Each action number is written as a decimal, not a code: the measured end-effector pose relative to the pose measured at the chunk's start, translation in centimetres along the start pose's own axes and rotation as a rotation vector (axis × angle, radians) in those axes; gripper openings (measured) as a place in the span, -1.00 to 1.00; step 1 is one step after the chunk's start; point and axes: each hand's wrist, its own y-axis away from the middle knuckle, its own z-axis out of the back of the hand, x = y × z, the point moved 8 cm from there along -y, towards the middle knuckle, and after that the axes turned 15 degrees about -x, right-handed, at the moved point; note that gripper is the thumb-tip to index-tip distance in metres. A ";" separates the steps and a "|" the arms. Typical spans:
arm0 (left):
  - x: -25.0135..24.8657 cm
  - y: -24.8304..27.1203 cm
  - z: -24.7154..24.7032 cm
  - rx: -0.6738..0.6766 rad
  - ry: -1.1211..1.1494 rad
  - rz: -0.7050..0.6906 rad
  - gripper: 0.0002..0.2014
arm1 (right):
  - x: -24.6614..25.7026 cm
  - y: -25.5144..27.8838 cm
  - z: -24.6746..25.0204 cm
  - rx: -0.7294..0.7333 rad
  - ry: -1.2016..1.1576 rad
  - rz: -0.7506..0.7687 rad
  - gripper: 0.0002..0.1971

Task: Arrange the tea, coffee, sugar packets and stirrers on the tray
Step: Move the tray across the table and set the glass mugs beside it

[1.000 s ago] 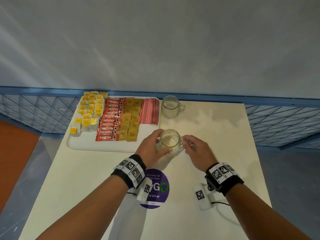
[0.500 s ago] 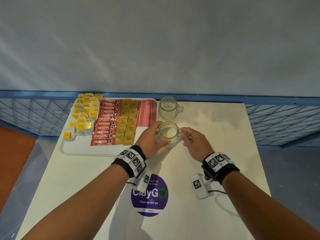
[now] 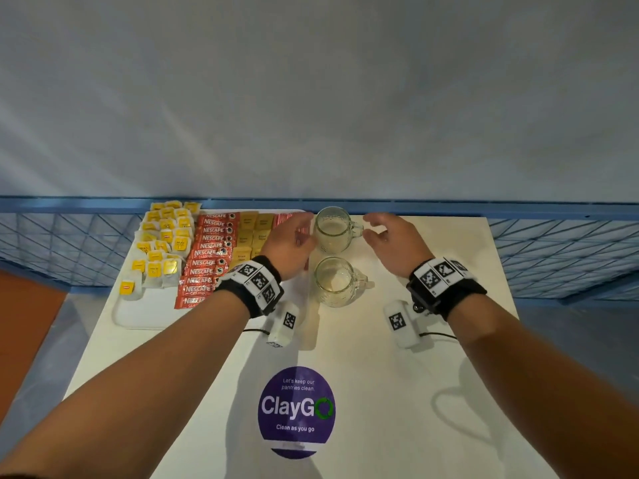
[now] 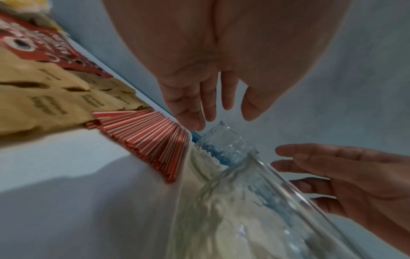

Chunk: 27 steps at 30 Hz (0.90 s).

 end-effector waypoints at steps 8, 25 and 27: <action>0.7 -2.5 -1.9 0.074 -0.101 -0.067 -0.51 | -0.5 -3.6 -2.7 0.056 0.146 0.109 -0.68; 1.4 -3.0 -1.6 0.003 -0.101 -0.095 -0.64 | -0.5 -3.4 -3.8 0.011 0.090 0.111 -0.74; 1.4 -2.9 -1.6 0.010 -0.114 -0.096 -0.63 | -0.5 -3.3 -3.8 0.023 0.095 0.104 -0.74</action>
